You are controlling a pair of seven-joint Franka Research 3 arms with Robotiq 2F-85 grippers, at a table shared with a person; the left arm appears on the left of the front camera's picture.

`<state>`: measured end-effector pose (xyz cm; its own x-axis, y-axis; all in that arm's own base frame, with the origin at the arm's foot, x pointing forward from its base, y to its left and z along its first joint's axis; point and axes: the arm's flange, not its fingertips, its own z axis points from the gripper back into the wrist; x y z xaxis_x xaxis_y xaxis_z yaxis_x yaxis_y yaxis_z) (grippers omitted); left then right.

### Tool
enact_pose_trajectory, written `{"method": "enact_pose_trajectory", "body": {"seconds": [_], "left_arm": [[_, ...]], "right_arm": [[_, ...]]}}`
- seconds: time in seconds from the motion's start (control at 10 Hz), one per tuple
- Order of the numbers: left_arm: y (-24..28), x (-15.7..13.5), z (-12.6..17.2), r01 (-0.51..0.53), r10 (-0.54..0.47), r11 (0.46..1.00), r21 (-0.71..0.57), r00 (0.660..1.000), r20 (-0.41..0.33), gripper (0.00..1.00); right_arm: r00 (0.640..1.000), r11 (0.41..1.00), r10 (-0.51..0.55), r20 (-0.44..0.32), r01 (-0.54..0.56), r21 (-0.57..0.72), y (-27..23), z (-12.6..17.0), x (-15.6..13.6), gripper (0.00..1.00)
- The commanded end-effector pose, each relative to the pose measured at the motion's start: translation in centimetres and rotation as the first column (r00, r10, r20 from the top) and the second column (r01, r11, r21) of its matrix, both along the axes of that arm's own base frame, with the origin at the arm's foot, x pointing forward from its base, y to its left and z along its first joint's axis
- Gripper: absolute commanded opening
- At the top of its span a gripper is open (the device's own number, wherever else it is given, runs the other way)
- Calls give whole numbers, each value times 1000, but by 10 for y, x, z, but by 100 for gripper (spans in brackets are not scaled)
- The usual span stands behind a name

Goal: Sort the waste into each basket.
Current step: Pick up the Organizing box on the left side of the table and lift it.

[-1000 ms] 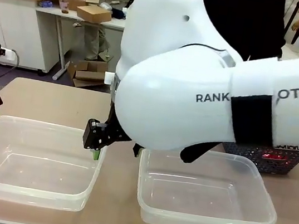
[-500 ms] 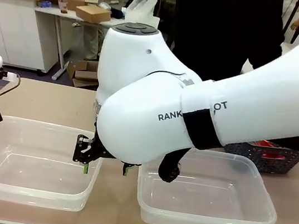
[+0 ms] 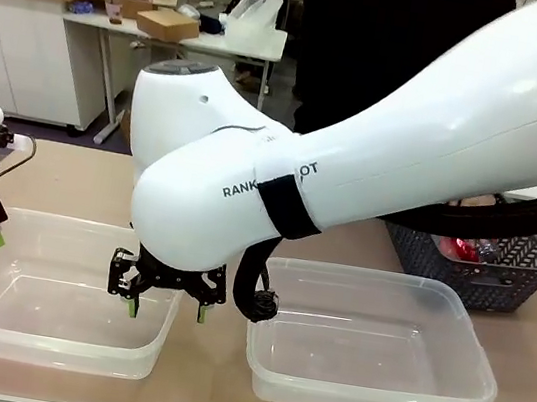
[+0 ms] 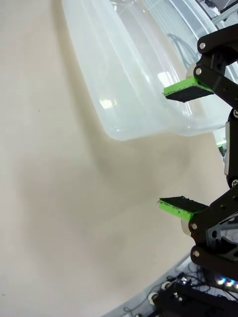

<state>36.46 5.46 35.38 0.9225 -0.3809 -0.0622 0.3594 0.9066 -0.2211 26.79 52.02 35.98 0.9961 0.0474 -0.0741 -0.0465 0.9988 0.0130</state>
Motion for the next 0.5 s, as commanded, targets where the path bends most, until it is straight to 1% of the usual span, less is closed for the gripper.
{"method": "enact_pose_trajectory", "body": {"seconds": [0.0,0.4], "left_arm": [[-3,-42,-29,8,-8,1000,-12,1000,22,100],[-4,-41,-33,39,-39,999,-12,999,19,100]], "right_arm": [[999,998,-52,17,52,-31,13,7,0,100],[998,996,-65,4,65,-58,9,3,-2,100]]}}
